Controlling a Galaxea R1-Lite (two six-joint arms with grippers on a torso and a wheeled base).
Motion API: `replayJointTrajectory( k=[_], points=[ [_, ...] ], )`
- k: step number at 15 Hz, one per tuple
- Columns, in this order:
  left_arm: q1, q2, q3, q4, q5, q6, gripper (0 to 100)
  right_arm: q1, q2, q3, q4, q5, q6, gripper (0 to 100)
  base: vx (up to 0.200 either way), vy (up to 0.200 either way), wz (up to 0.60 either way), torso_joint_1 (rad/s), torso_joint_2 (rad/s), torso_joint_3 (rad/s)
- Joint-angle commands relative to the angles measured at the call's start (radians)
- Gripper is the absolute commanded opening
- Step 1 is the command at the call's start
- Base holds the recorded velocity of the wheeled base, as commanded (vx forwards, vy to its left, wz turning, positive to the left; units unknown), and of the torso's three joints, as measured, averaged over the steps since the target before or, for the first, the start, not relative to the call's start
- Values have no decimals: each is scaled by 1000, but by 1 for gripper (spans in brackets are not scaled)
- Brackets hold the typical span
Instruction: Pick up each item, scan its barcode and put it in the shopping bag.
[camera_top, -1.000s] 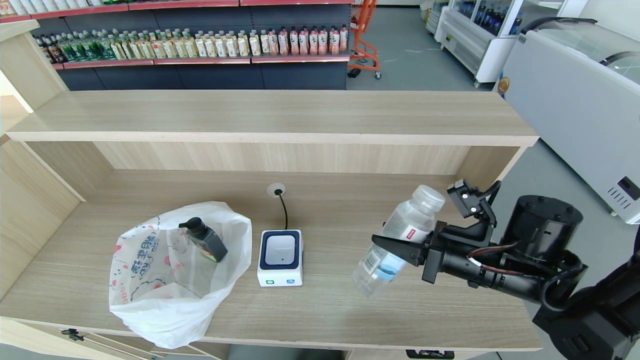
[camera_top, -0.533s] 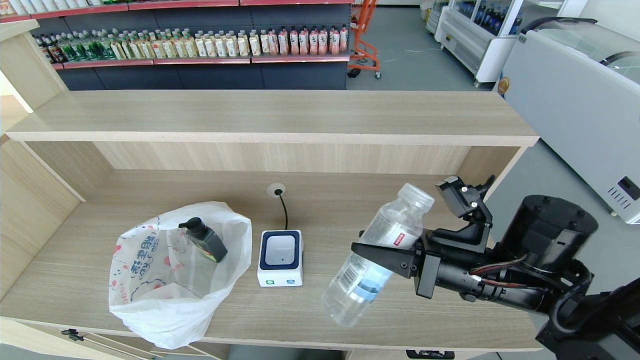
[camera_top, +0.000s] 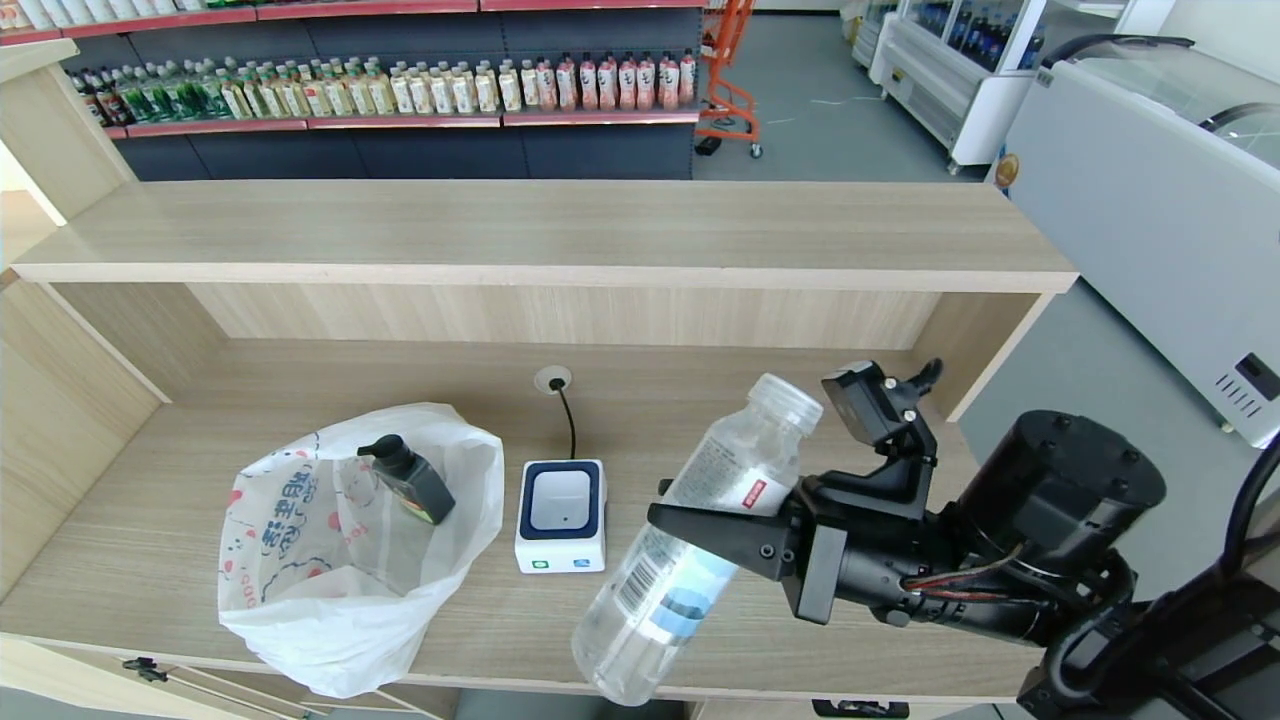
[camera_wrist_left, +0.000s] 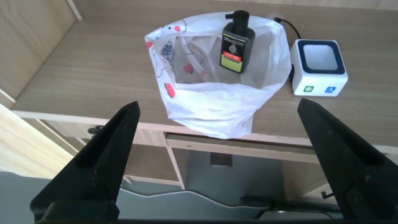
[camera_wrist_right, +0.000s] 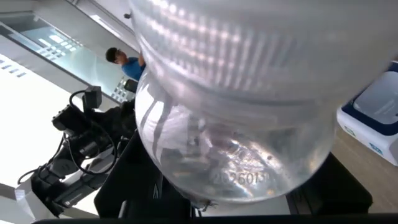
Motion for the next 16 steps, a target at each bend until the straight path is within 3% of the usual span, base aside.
replayJointTrajectory(
  k=[1,16],
  points=[
    [0,0,0,0,0,0,100,4,19,-6,-2,0,-19,0,0,0,0,0,0,0],
    [0,0,0,0,-1,0,100,58,115,-68,-2,35,-78,0,0,0,0,0,0,0]
  ],
)
